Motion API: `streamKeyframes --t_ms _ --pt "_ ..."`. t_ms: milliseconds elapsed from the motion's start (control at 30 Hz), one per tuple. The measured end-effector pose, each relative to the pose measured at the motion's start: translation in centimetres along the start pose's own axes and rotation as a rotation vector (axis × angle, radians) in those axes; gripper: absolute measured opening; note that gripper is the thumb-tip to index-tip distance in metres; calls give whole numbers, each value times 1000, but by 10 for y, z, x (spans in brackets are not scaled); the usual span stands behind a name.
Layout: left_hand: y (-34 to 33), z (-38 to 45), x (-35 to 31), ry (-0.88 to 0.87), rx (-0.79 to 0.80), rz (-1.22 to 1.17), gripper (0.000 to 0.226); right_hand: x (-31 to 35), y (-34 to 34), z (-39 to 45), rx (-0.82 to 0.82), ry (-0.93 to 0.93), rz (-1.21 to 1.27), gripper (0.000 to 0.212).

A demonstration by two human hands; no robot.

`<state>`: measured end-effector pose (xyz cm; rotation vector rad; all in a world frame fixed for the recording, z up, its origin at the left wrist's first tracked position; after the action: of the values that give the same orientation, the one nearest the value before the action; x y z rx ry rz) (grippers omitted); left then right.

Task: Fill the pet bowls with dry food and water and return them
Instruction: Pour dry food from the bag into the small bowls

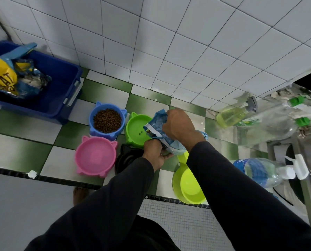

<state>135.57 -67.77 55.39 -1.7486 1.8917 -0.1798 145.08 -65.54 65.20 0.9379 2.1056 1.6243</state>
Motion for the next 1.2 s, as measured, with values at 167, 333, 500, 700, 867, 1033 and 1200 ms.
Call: streamKeyframes --t_ms 167,333,500,700,867,1033,1200 --pt "0 3 1 28 36 -17 25 5 -2 2 1 9 -21 27" --pt "1 3 3 64 79 -36 23 7 -3 4 -2 22 -49 25" --pt "-1 4 4 65 76 -55 22 8 -3 6 5 12 -38 23" --pt "1 1 0 68 91 -31 22 7 -4 6 9 -7 -21 24" --pt "0 -1 -1 65 84 -24 21 6 -3 5 11 -10 -12 21" --pt "0 0 -2 55 67 -7 19 5 -3 4 9 -10 -16 25" --pt "0 0 -1 63 78 -7 19 5 -3 3 16 -8 -24 27"
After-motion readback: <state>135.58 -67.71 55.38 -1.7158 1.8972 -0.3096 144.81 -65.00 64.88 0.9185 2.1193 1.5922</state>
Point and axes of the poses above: each hand's wrist, its own z-axis towards the middle knuckle, its own y-axis out of the back of the hand, x = y × z, the point moved 3 cm from there along z, towards the middle knuckle
